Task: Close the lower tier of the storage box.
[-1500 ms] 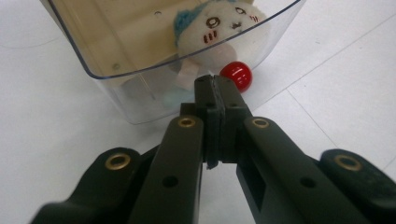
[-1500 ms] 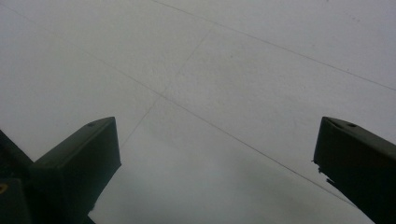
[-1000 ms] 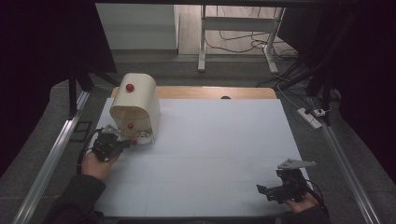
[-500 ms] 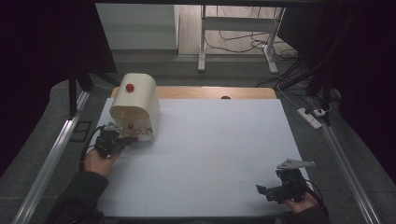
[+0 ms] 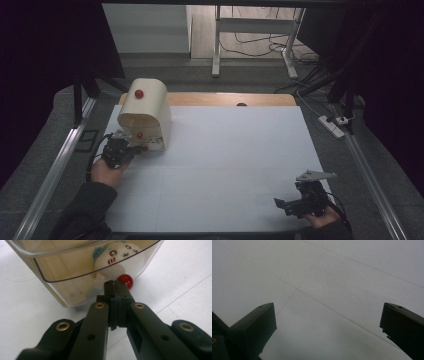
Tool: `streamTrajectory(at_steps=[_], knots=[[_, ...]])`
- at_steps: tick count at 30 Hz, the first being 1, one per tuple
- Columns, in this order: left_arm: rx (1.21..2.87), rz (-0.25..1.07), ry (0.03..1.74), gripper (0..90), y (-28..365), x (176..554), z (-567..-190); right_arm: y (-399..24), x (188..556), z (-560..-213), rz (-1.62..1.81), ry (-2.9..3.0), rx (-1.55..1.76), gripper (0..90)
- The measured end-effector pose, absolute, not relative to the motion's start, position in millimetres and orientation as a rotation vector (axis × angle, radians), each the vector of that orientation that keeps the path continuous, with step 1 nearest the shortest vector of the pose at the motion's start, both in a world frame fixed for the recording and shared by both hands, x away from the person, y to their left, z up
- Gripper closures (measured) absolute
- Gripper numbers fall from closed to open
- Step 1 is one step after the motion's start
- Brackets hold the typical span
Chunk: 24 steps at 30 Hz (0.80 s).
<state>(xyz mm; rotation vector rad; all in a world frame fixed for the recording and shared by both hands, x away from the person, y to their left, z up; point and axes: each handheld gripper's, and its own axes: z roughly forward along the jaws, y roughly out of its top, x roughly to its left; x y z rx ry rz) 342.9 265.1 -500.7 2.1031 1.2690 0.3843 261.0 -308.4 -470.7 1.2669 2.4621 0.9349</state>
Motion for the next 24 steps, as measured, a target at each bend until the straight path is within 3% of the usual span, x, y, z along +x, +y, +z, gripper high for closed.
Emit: streamTrajectory(at_steps=[24], knots=[[2.100, 0.370, 1.245, 66.1, 261.8, 333.3, -496.0, -308.4, 260.5, -470.5, 0.940, 2.462, 1.261, 0.0]])
